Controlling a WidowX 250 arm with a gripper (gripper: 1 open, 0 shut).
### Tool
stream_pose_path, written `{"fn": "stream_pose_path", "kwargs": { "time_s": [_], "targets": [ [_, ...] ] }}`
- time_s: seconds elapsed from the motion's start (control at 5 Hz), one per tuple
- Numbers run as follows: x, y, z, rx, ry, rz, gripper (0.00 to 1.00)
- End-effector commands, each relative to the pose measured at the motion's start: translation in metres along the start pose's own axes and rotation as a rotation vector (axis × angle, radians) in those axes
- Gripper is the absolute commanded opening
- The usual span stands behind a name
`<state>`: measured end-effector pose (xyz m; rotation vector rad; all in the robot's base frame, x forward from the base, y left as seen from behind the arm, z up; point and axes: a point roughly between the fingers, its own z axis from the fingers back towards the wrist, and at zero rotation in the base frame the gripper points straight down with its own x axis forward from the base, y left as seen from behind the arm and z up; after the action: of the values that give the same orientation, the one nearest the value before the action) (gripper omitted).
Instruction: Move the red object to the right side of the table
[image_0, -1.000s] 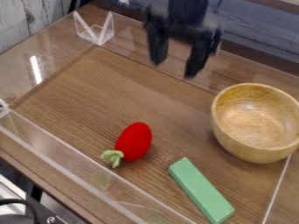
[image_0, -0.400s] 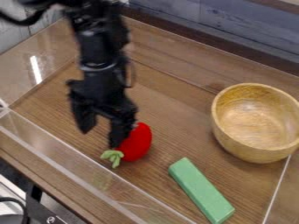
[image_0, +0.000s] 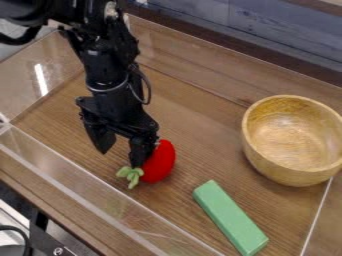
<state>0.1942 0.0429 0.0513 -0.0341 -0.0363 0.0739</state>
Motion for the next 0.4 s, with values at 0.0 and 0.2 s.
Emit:
{"fn": "stream_pose_path", "kwargs": {
  "time_s": [0.0, 0.2],
  "targets": [
    [0.0106, -0.0024, -0.0019, 0.0, -0.043, 0.001, 1.0],
    [0.0157, -0.005, -0.0077, -0.001, -0.062, 0.01, 1.0]
  ]
}}
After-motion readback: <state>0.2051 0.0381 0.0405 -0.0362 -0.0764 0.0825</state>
